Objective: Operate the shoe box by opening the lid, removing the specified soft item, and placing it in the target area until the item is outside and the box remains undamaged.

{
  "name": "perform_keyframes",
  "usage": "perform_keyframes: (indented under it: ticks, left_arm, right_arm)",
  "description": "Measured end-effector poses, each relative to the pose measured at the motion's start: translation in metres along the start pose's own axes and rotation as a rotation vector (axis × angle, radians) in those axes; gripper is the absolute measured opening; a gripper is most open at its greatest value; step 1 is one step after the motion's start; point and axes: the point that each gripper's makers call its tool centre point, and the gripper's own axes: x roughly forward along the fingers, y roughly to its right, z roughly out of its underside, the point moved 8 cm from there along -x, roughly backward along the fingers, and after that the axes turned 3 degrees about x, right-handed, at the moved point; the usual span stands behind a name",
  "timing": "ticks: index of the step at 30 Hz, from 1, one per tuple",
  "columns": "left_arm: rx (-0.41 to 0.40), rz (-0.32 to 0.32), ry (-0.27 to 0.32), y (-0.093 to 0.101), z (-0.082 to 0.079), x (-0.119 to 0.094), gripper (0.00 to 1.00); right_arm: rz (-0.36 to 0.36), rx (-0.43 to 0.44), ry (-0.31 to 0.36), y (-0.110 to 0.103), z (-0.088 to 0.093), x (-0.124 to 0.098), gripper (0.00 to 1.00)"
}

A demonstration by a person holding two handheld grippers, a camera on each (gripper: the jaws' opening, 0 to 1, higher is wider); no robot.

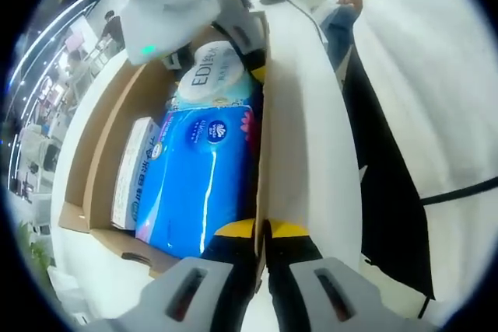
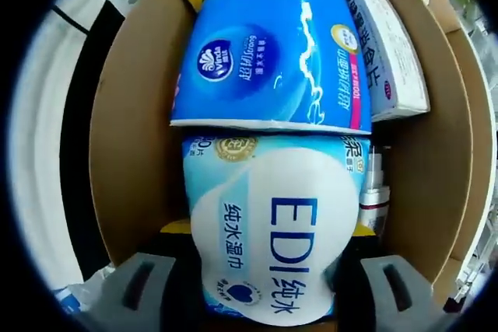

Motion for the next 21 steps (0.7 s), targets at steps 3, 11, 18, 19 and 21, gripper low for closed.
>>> perform_keyframes:
  ticks: [3,11,18,19,21]
  left_arm:
    - [-0.001,0.001,-0.002,0.000,0.000,0.000,0.03]
    - [0.007,0.005,0.006,0.000,0.001,0.000,0.02]
    - [0.007,0.014,-0.001,0.000,0.000,-0.001,0.02]
    - [0.007,0.016,-0.002,-0.001,0.000,0.000,0.02]
    - [0.005,0.016,-0.002,-0.001,0.000,0.000,0.02]
  right_arm:
    - [0.001,0.006,0.008,0.001,0.000,-0.001,0.68]
    - [-0.033,0.004,0.019,0.005,0.004,-0.004,0.63]
    - [-0.037,0.026,0.038,0.004,0.004,-0.011,0.62]
    - [-0.046,0.036,0.042,0.005,0.003,-0.013,0.62]
    - [-0.047,0.037,0.054,0.003,0.004,-0.019,0.61]
